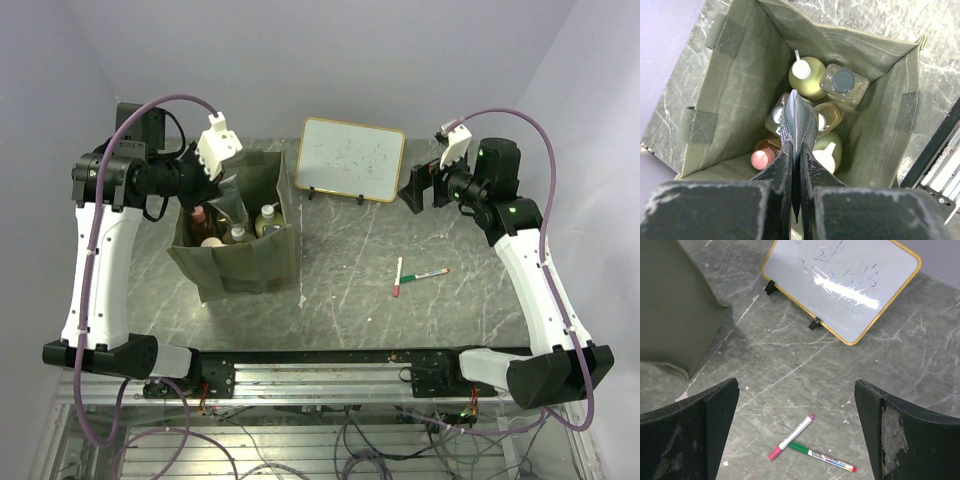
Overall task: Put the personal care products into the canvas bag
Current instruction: Place the care product in the canvas bag.
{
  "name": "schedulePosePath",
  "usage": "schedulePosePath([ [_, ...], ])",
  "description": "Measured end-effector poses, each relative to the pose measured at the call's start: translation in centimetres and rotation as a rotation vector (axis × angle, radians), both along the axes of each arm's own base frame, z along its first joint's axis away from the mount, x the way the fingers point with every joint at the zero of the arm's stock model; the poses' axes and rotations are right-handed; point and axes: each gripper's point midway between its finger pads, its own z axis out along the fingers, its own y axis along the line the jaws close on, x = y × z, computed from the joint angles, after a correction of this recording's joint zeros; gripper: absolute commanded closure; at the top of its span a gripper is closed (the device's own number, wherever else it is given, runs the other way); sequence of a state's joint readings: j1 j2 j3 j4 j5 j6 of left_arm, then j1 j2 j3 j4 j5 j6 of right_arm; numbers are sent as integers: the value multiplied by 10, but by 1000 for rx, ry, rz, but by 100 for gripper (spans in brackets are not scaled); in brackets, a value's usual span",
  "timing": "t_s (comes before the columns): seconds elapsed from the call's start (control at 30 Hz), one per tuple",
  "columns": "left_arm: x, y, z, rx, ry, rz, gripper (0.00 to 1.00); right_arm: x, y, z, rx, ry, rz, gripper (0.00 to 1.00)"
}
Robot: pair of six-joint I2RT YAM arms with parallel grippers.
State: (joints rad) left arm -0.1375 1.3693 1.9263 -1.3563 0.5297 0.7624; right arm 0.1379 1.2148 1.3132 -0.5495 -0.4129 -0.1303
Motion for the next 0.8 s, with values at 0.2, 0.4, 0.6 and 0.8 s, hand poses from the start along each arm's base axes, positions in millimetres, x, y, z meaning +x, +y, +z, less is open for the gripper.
schedulePosePath([
  [0.2,6,-7,-6,4,4,-6,93,0,0,-4,-2,7,0,0],
  [0.4,18,-8,-18,11,28,17,93,-1,0,-13,-5,25,-1,0],
  [0.6,23,-9,-17,-2,29,34,93,-1,0,-13,-4,25,0,0],
  [0.8,23,-9,-14,-2,20,36,93,-1,0,-13,-4,26,2,0],
])
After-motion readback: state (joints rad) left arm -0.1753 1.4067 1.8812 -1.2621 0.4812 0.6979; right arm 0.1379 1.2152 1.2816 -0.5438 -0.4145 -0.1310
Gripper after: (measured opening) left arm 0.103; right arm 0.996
